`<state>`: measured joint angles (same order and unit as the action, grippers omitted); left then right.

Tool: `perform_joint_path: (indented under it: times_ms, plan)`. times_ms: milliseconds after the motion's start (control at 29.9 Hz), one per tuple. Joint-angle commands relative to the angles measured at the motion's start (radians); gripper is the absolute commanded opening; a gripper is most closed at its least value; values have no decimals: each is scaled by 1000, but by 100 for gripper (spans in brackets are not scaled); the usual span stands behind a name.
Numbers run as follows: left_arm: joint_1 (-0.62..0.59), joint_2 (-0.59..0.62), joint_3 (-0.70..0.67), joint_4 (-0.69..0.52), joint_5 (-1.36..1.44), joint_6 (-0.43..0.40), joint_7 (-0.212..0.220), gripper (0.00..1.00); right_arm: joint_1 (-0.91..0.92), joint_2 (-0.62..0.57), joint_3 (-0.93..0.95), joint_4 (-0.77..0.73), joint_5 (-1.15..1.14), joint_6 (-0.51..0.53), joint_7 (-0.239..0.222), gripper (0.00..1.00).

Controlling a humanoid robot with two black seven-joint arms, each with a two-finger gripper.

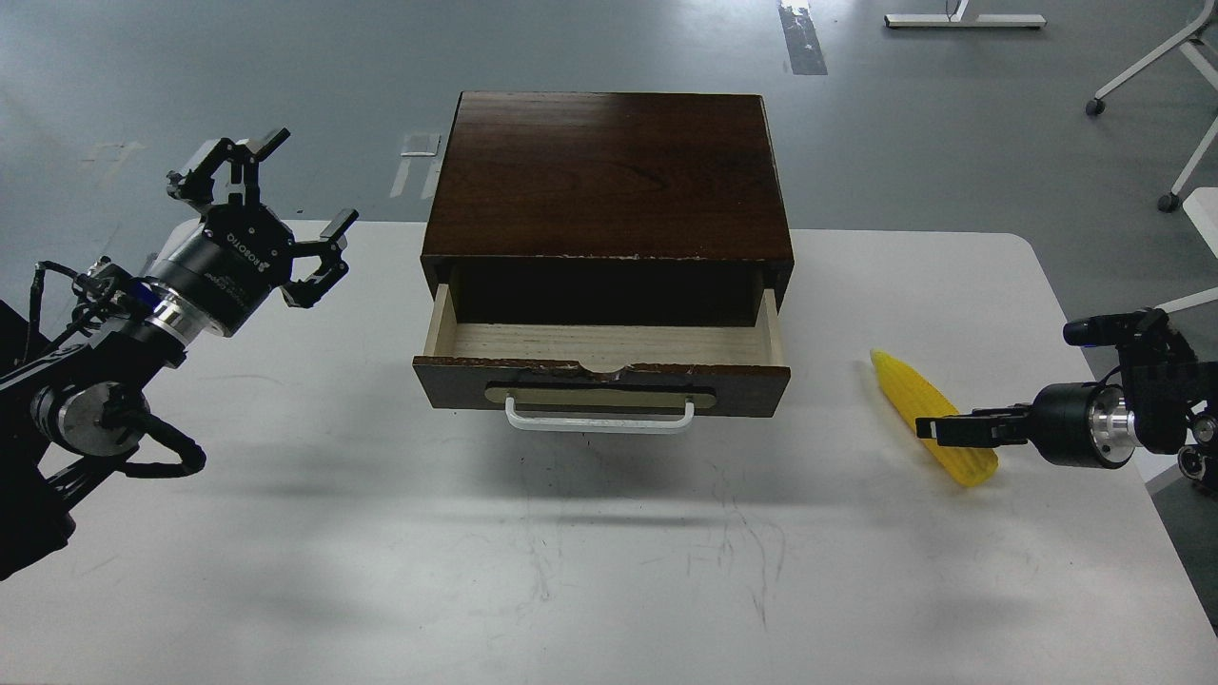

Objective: Put corn in drawer with both arms
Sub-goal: 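Move the right gripper down to the yellow corn and grasp it, then lift the corn with the right gripper and carry it over the box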

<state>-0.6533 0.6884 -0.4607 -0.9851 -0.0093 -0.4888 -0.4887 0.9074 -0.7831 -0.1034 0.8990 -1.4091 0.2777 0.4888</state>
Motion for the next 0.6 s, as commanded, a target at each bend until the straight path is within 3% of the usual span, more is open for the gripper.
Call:
perform_joint_path:
  times_ms: [0,33,67,134,167,201,434,568]
  plan:
    - [4,0,-3,0,0,0,0,98,-1,15,-25,-18,1,-3,0,72]
    - [6,0,-6,0,0,0,0,98,-2,21,-30,-29,1,-3,0,60]
    - [6,0,-6,0,0,0,0,98,-2,21,-30,-29,1,-3,0,60]
    - [6,0,-7,0,0,0,0,98,-2,24,-35,-35,1,-3,0,40]
    - [6,0,-7,-1,2,0,0,98,-1,24,-35,-35,1,-3,0,20]
    - [7,0,-7,-1,2,0,0,98,1,24,-35,-34,1,-5,0,5]
    - [7,0,-7,-1,2,0,0,98,65,1,-36,4,1,-32,0,4]
    - [6,3,-7,-1,3,0,0,98,230,-76,-35,112,1,-31,0,5]
